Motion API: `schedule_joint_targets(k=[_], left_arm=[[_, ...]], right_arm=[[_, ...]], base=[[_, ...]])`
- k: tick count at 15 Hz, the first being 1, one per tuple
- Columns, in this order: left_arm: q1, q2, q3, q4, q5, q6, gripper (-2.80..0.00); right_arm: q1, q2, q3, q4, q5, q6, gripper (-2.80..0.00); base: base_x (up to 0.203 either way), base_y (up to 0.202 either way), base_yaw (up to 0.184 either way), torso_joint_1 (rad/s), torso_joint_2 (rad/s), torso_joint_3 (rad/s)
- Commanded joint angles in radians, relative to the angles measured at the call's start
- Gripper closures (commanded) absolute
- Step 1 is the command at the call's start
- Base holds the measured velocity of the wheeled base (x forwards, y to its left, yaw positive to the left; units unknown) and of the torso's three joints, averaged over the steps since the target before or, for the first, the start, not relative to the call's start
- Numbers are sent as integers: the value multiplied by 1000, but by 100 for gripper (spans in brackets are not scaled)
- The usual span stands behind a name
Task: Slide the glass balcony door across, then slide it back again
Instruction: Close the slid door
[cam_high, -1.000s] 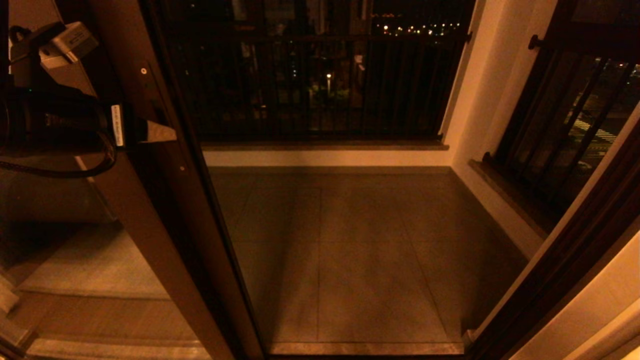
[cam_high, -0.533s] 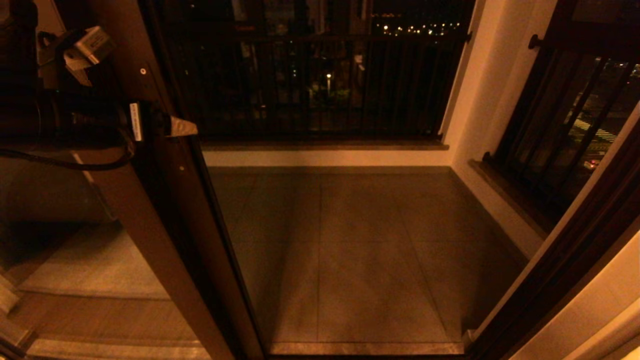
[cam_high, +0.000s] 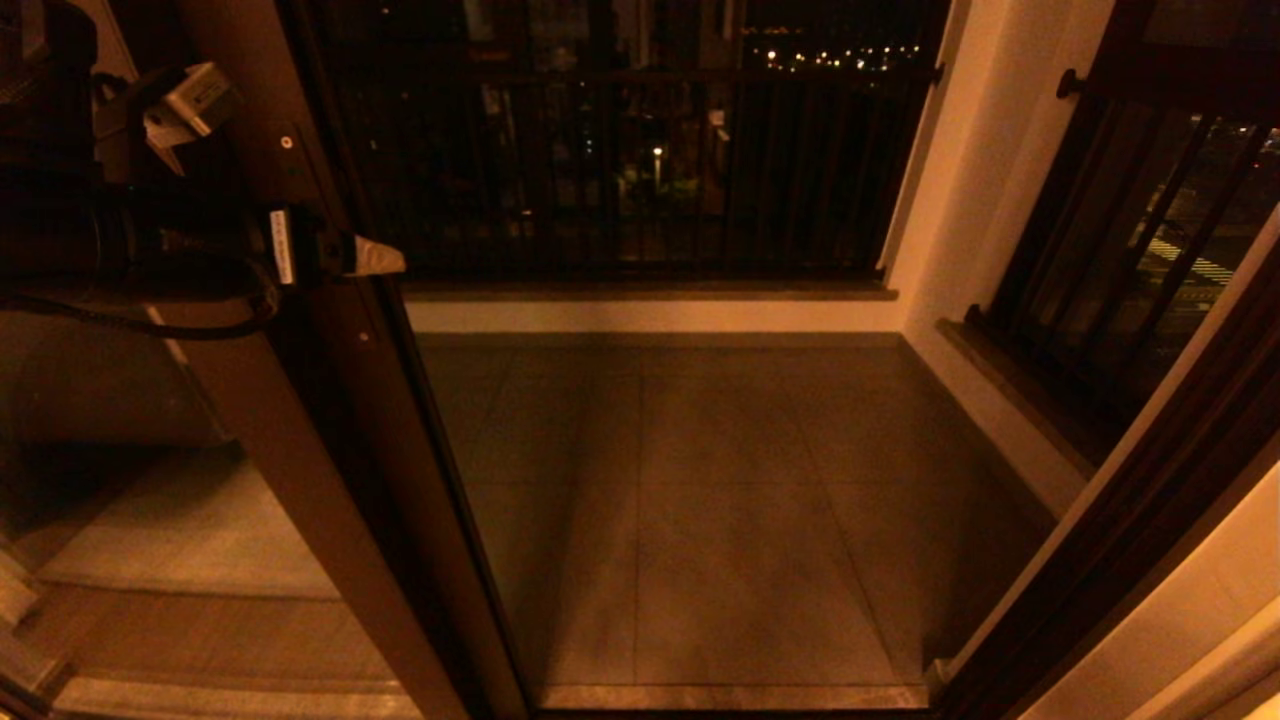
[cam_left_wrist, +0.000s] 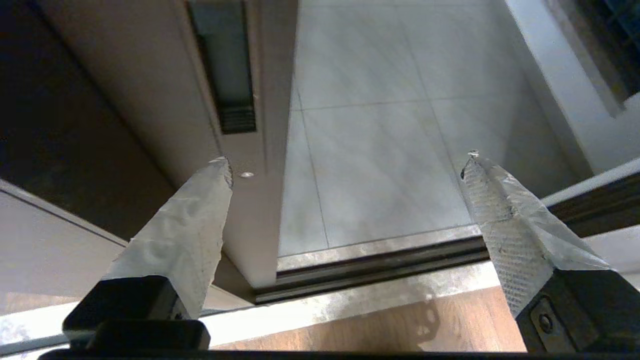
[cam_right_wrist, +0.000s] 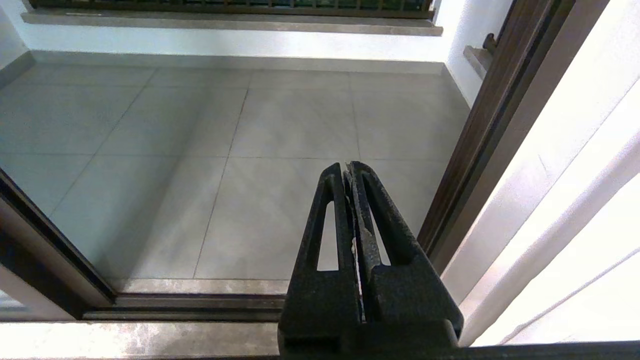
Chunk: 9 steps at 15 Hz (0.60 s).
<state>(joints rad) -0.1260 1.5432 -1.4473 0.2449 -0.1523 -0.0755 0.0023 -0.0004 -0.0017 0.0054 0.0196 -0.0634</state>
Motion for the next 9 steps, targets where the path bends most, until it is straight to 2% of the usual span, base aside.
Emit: schedule_joint_targets(k=[1, 9], left_arm=[[0, 17, -8, 2, -2, 0, -280], [-1, 92, -67, -1, -1, 2, -280]], right_arm=[[1, 0, 0, 1, 0, -1, 0], [1, 0, 0, 1, 0, -1, 0]], base=[[0, 0, 0, 0, 0, 0], [0, 0, 0, 0, 0, 0]])
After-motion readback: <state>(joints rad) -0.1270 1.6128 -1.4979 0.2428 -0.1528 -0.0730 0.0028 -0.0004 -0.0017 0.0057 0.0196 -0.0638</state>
